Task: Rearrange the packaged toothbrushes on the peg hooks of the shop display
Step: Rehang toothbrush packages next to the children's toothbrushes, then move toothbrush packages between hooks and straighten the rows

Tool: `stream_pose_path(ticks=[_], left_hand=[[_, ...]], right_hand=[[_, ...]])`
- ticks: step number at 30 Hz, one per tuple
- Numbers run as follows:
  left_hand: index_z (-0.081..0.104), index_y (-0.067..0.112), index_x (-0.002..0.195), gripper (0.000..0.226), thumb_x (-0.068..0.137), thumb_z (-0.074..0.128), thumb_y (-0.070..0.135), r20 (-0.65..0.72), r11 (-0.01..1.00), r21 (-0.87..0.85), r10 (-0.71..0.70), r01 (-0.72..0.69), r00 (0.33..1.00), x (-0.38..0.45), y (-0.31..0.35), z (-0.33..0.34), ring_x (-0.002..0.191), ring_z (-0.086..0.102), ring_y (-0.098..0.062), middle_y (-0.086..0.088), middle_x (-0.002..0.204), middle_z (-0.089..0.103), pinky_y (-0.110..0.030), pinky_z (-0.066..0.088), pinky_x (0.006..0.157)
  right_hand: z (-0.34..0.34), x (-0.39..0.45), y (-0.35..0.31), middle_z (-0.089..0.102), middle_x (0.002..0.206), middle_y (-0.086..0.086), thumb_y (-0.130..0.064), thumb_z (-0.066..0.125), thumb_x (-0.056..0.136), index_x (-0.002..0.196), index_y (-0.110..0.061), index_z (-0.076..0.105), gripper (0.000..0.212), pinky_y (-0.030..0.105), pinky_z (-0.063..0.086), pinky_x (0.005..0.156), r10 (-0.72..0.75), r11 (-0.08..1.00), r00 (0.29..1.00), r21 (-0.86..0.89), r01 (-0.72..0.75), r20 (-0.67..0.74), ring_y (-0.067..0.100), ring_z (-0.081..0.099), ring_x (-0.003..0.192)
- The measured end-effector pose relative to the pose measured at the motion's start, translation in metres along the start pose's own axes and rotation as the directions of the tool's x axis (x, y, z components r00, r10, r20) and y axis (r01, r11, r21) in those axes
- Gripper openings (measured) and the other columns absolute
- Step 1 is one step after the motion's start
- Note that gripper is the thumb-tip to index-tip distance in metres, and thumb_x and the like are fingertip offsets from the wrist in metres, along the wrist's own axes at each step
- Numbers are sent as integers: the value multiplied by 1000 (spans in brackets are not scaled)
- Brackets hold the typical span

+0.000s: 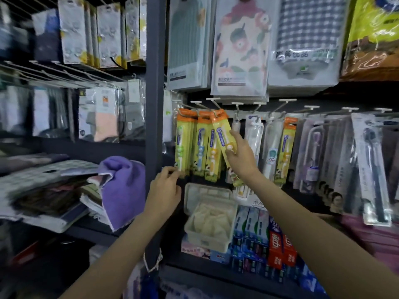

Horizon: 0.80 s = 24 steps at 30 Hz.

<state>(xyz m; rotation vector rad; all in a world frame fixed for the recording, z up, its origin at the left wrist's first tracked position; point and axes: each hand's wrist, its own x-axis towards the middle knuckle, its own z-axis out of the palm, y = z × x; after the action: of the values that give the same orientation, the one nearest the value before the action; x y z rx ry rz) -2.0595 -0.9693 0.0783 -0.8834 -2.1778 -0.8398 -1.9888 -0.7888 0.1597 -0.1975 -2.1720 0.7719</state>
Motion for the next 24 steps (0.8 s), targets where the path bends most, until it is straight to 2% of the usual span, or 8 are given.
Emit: stream_pose_path(ticks=[3, 7, 9, 11, 14, 17, 20, 24], left_hand=[[62, 5, 112, 35, 80, 53, -4, 15, 999, -42, 9, -8, 1000, 2, 7, 4, 102, 55, -32, -12, 119, 53, -46, 45, 87], [61, 5, 114, 38, 80, 50, -9, -29, 980, -167, 102, -106, 994, 9, 39, 19, 101, 55, -26, -10, 117, 55, -35, 45, 87], [60, 6, 114, 36, 82, 50, -7, -52, 959, -231, 157, -165, 986, 13, 64, 32, 100, 54, -22, -8, 116, 54, -32, 44, 86], [57, 8, 119, 36, 86, 49, -3, -28, 936, -286, 205, -205, 978, 18, 91, 47, 103, 51, -18, -5, 119, 51, -29, 43, 90], [54, 9, 123, 33, 90, 48, 4, 11, 902, -359, 260, -239, 966, 28, 127, 70, 108, 49, -16, -3, 122, 49, -24, 40, 91], [50, 8, 127, 34, 94, 44, 11, 47, 903, -337, 298, -266, 953, 38, 153, 89, 106, 52, -20, -6, 123, 50, -26, 40, 87], [38, 7, 136, 42, 96, 45, 18, 52, 929, -285, 262, -237, 964, 48, 173, 103, 115, 48, -22, -10, 131, 46, -26, 38, 90], [14, 5, 144, 66, 94, 50, 27, 183, 959, -281, 95, -40, 979, 58, 194, 123, 123, 44, -25, -13, 141, 37, -31, 39, 94]], right_hand=[[-6, -6, 4, 36, 135, 10, -12, 48, 95, 138, -14, 36, 45, 20, 37, 85, -14, 1000, 1000, -25, 13, -6, 19, 49, 107], [-38, -18, 32, 39, 119, 6, -4, 48, 92, 120, -8, 52, 28, 26, 40, 97, -41, 997, 979, -71, 27, -201, 21, 48, 109], [-61, -23, 52, 41, 120, 9, -2, 46, 93, 115, -5, 53, 23, 22, 42, 89, 22, 996, 945, -74, -49, -326, 18, 49, 97], [-81, -25, 73, 43, 123, 13, -4, 45, 94, 114, -2, 51, 20, 18, 38, 77, 150, 983, 917, -39, -177, -370, 14, 45, 86], [-98, -24, 102, 52, 119, 15, -5, 47, 94, 117, 1, 48, 24, 22, 38, 78, 321, 944, 901, 25, -329, -292, 20, 50, 96], [-104, -14, 121, 55, 120, 15, -5, 47, 94, 123, 1, 46, 30, 15, 37, 79, 331, 943, 911, 55, -328, -245, 25, 52, 111], [-101, 4, 131, 54, 126, 12, -17, 51, 94, 129, -3, 44, 38, 23, 38, 86, 358, 933, 907, 52, -355, -220, 24, 51, 114], [-92, 29, 148, 50, 129, 12, -24, 57, 91, 135, -5, 35, 53, 35, 41, 92, 470, 881, 863, 43, -470, -187, 27, 50, 115]])
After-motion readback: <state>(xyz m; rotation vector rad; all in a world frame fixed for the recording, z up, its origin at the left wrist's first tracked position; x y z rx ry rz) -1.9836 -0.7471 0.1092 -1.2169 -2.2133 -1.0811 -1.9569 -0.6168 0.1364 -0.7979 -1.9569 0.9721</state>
